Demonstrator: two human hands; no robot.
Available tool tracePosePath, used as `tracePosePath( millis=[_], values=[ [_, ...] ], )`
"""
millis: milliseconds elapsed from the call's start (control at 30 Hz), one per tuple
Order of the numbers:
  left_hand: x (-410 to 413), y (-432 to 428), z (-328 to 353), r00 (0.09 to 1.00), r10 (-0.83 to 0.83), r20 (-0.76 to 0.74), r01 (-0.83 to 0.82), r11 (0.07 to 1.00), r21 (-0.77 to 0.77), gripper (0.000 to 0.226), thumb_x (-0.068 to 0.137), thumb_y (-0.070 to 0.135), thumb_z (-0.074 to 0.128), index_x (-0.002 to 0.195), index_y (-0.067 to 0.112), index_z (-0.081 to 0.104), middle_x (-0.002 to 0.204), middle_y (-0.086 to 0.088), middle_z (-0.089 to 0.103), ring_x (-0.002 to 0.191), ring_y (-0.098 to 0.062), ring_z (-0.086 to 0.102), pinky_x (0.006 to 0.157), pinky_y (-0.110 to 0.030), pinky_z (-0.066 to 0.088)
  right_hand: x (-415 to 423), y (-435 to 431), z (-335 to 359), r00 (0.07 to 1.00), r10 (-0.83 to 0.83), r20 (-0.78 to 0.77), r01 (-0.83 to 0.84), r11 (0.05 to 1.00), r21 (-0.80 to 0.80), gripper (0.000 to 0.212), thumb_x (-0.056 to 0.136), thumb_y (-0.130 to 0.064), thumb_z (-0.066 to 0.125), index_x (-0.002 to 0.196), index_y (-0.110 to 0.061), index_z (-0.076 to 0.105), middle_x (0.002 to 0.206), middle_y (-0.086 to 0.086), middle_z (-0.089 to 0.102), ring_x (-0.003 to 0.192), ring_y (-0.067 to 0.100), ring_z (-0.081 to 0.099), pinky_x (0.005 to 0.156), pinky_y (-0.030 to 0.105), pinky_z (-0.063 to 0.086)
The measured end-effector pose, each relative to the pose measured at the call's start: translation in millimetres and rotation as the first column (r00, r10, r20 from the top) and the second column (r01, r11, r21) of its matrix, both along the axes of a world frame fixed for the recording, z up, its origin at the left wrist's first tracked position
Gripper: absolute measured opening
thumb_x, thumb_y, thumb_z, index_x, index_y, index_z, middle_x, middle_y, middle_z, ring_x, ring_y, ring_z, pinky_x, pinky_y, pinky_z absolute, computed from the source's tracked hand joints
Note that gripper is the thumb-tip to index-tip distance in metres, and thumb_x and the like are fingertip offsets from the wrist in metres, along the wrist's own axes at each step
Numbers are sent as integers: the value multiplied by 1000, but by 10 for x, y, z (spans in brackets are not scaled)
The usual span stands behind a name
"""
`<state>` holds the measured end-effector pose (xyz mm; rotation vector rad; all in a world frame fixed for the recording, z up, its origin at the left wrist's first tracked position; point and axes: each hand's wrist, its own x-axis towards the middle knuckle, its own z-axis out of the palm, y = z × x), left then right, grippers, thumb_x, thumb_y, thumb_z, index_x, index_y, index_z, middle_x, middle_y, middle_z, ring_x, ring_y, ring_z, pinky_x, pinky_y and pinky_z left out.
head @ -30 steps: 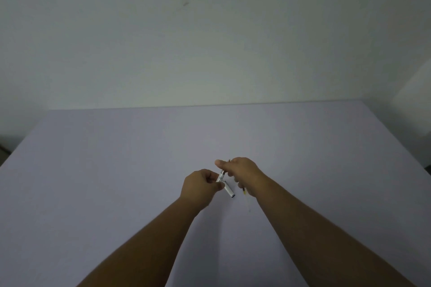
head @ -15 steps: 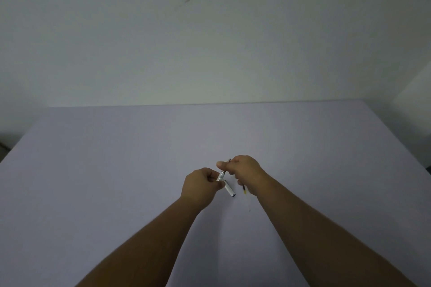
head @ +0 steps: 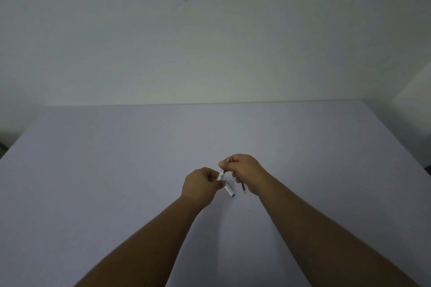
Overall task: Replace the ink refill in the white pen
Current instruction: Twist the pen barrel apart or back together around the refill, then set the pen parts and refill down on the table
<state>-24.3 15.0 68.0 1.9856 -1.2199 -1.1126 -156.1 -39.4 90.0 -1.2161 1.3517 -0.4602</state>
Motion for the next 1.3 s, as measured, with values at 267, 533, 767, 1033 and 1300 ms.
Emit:
tracePosePath(
  millis=[267, 533, 767, 1033, 1300],
  values=[
    [-20, 16, -49, 1000, 0, 16, 0, 1000, -28, 8, 77, 25, 71, 82, 22, 65, 72, 6, 63, 65, -11, 57, 58, -22, 46, 76, -38, 2, 996, -35, -80, 34, 999, -21, 19, 78, -29, 72, 80, -12, 65, 72, -6, 63, 60, 10, 50, 56, 22, 40],
    [114, 82, -144, 999, 49, 10, -49, 997, 66, 12, 74, 28, 74, 80, 22, 66, 75, 5, 65, 63, -8, 58, 47, -17, 41, 41, -98, -262, 960, -109, -259, 74, 987, -143, 32, 89, -36, 56, 98, -8, 67, 102, 7, 71, 85, 22, 60, 83, 35, 49],
    [206, 157, -257, 989, 112, -95, -105, 991, 78, 9, 73, 24, 75, 74, 23, 66, 73, 6, 65, 69, -11, 61, 68, -29, 53, 105, -6, -714, 733, 102, -673, -281, 946, -162, 29, 82, -29, 63, 100, -6, 63, 106, 16, 66, 101, 32, 61, 83, 36, 49],
    [239, 146, -299, 988, 99, -118, -88, 991, 97, 9, 72, 24, 76, 76, 24, 68, 77, 6, 68, 74, -12, 64, 72, -31, 55, 178, 20, -896, 691, 73, -720, -307, 930, -200, 26, 88, -24, 54, 103, -4, 58, 109, 17, 63, 104, 34, 59, 85, 37, 48],
    [204, 89, -279, 993, 71, -94, -59, 990, 126, 13, 72, 25, 77, 69, 29, 65, 72, 8, 65, 66, -9, 59, 58, -22, 46, 226, -212, -529, 925, -361, 121, 354, 932, 71, 14, 91, -12, 53, 91, -7, 66, 88, 14, 69, 71, 20, 64, 75, 35, 57]
  ],
)
